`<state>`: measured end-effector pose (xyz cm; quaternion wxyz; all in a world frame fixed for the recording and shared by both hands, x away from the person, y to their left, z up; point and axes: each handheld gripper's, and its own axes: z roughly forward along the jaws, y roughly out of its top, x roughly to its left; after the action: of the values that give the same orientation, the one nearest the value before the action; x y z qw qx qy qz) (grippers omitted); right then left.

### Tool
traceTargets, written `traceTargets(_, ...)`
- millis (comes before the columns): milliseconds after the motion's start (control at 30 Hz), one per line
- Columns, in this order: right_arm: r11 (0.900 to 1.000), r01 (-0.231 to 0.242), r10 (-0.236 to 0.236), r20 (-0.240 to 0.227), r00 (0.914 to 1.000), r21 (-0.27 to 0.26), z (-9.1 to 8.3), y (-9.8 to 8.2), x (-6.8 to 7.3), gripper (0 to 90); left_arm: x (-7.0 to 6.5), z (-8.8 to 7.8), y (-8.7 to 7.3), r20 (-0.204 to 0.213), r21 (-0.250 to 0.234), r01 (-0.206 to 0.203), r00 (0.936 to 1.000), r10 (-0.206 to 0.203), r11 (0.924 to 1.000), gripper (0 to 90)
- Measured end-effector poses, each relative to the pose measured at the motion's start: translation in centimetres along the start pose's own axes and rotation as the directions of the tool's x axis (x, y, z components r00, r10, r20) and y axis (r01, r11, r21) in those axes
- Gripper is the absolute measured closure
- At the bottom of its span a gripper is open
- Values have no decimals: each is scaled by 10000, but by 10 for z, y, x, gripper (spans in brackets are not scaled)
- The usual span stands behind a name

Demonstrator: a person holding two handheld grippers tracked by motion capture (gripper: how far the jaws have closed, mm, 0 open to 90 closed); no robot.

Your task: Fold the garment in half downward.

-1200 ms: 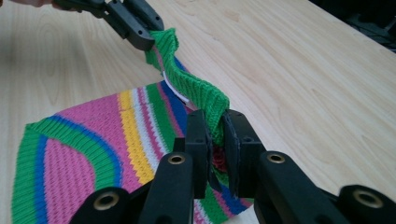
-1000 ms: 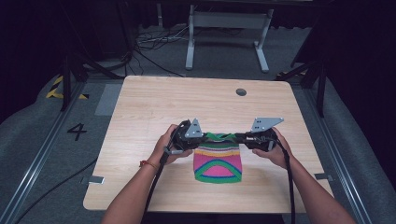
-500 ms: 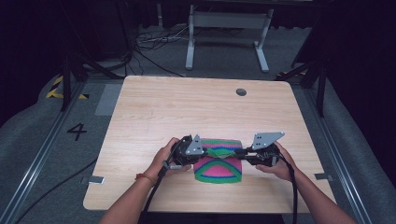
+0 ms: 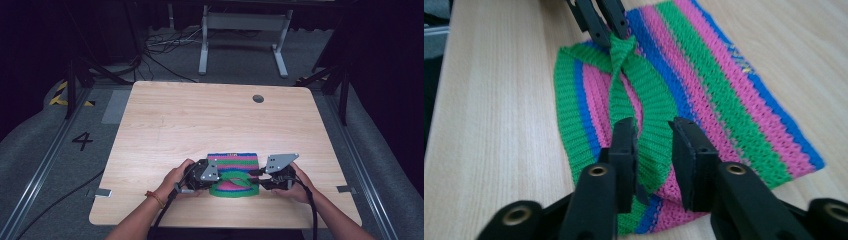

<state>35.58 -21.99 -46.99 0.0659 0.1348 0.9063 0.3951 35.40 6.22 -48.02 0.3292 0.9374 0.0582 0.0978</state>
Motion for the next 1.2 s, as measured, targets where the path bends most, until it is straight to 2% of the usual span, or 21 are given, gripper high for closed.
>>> traceTargets(33, 10000, 0, 0, 0, 10000, 0, 0, 0, 0, 711, 0, 0, 0, 0, 0, 0, 10000, 0, 10000, 813)
traceTargets(67, 9999, 43, -42, -70, 10000, 134, 5, -3, 1, 674, 0, 0, -2, 59, -10, 15, 10000, -15, 10000, 804)
traceTargets(133, 9997, -29, 32, -93, 10000, 222, 8, -4, 2, 675, -1, 0, -5, 145, -36, 84, 9999, -83, 10000, 794)
traceTargets(233, 9990, 120, -115, -108, 9999, 431, 14, -8, 4, 679, -4, 1, -8, 208, -122, 338, 9992, -335, 9994, 691)
traceTargets(267, 9992, 59, -57, -50, 10000, 394, 14, -9, 4, 717, -6, 1, -9, 107, -161, 332, 9994, -330, 9993, 659)
traceTargets(367, 9990, 219, -224, 119, 9997, 383, 12, -8, 5, 848, -10, -1, -7, -115, -82, 23, 9999, -24, 10000, 677)
traceTargets(400, 9984, 353, -364, 250, 9990, 435, 10, -7, 6, 877, -11, -2, -7, -199, -64, -42, 9998, 41, 10000, 744)
traceTargets(467, 9985, 408, -417, 246, 9988, 378, 7, -7, 7, 888, -12, -5, -5, -329, -156, -175, 9993, 170, 9997, 810)
traceTargets(567, 9988, 442, -447, 206, 9988, 211, 2, -5, 9, 891, -13, -8, -4, -278, -213, -209, 9994, 203, 9996, 832)
traceTargets(733, 9986, 475, -471, -153, 9988, 245, -3, -5, 14, 887, -21, -4, -2, -42, 125, -476, 9989, 477, 9988, 794)
traceTargets(767, 9979, 531, -523, -212, 9984, 367, -2, -7, 15, 881, -24, -2, -2, -93, 295, -667, 9977, 670, 9973, 794)
traceTargets(867, 9952, 553, -536, -237, 9983, 811, 3, -14, 18, 857, -29, 0, -1, -471, 511, -779, 9957, 803, 9957, 701)
traceTargets(900, 9967, 386, -372, -210, 9991, 710, 4, -17, 19, 847, -31, 0, -2, -664, 490, -797, 9943, 829, 9956, 675)
traceTargets(933, 9978, 298, -288, -182, 9994, 586, 4, -19, 19, 844, -32, 0, -3, -837, 512, -726, 9935, 767, 9960, 658)
traceTargets(1033, 9991, 166, -171, 128, 9998, 400, 4, -23, 23, 853, -30, -1, -6, -952, 473, -601, 9934, 644, 9971, 656)
traceTargets(1067, 9992, 113, -121, 206, 9997, 372, 4, -23, 23, 855, -28, -1, -7, -908, 421, -464, 9946, 501, 9980, 656)
traceTargets(1100, 9991, 158, -168, 267, 9995, 383, 4, -23, 24, 854, -24, -1, -11, -828, 216, -161, 9964, 178, 9996, 655)
traceTargets(1133, 9989, 250, -264, 352, 9990, 400, 5, -23, 23, 854, -22, -1, -13, -847, 98, -19, 9964, 27, 10000, 654)
traceTargets(1200, 9994, 116, -130, 415, 9991, 329, 7, -23, 23, 854, -16, 0, -17, -905, -145, 343, 9953, -355, 9993, 654)
